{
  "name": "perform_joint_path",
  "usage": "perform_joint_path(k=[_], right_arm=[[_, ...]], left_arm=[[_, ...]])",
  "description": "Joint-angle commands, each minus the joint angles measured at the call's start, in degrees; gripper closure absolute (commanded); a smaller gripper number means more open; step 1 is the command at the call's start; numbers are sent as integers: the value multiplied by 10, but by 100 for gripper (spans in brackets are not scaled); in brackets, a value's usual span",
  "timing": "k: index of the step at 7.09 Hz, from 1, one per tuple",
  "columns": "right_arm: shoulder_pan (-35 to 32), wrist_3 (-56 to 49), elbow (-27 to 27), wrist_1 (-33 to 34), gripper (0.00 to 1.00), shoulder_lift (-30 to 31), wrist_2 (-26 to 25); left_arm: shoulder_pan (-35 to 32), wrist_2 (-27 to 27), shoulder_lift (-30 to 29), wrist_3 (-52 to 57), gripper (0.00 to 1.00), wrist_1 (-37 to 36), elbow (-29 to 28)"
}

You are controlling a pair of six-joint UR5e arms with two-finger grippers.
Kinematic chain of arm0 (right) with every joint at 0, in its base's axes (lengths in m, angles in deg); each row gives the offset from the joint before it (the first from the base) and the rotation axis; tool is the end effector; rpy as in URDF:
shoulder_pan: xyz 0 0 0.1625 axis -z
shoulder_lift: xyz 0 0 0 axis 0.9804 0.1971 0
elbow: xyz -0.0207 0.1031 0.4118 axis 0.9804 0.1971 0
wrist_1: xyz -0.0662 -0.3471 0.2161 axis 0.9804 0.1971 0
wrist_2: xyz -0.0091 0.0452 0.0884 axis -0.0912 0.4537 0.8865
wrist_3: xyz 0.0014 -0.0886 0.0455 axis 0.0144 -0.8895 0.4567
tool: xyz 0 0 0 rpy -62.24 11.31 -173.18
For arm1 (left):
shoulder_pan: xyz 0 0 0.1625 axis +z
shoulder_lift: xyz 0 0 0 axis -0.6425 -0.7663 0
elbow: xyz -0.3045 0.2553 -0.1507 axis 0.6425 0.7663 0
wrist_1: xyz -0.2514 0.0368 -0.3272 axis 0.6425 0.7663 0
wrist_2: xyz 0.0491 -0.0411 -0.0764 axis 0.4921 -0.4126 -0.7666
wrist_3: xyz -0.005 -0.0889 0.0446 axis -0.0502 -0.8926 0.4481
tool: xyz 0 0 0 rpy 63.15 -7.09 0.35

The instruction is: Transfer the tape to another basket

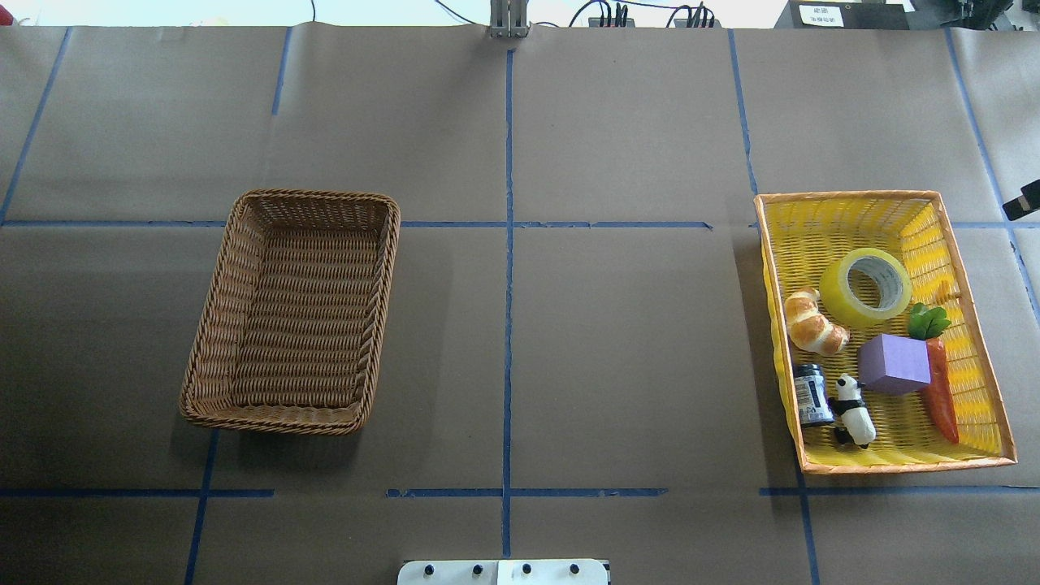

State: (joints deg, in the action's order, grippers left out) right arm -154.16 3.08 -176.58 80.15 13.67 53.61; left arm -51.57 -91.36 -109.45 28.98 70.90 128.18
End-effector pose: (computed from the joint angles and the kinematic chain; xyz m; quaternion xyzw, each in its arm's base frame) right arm -0.0631 -0.4995 0.5093 0.0775 -0.3983 -0.0941 0.9091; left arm -0.0751 -0.4785 0.6520 0.0139 0.3875 0.0306 0.9213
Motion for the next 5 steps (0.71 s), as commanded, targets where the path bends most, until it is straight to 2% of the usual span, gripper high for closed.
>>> perform_joint_path(k=[1,2,3,5], right_arm=[[63,116,33,-83,0,-4,-49],[87,184,69,-172,0,-4,-49],[119,214,89,-220,0,-4,-55],[137,214,95,-223,0,-1,-62]], left_arm=[[1,-1,0,0,0,0,-1],[1,-1,-1,-1,0,0,0],[1,-1,-2,-1,0,0,0],[1,-1,-2,0,0,0,0]])
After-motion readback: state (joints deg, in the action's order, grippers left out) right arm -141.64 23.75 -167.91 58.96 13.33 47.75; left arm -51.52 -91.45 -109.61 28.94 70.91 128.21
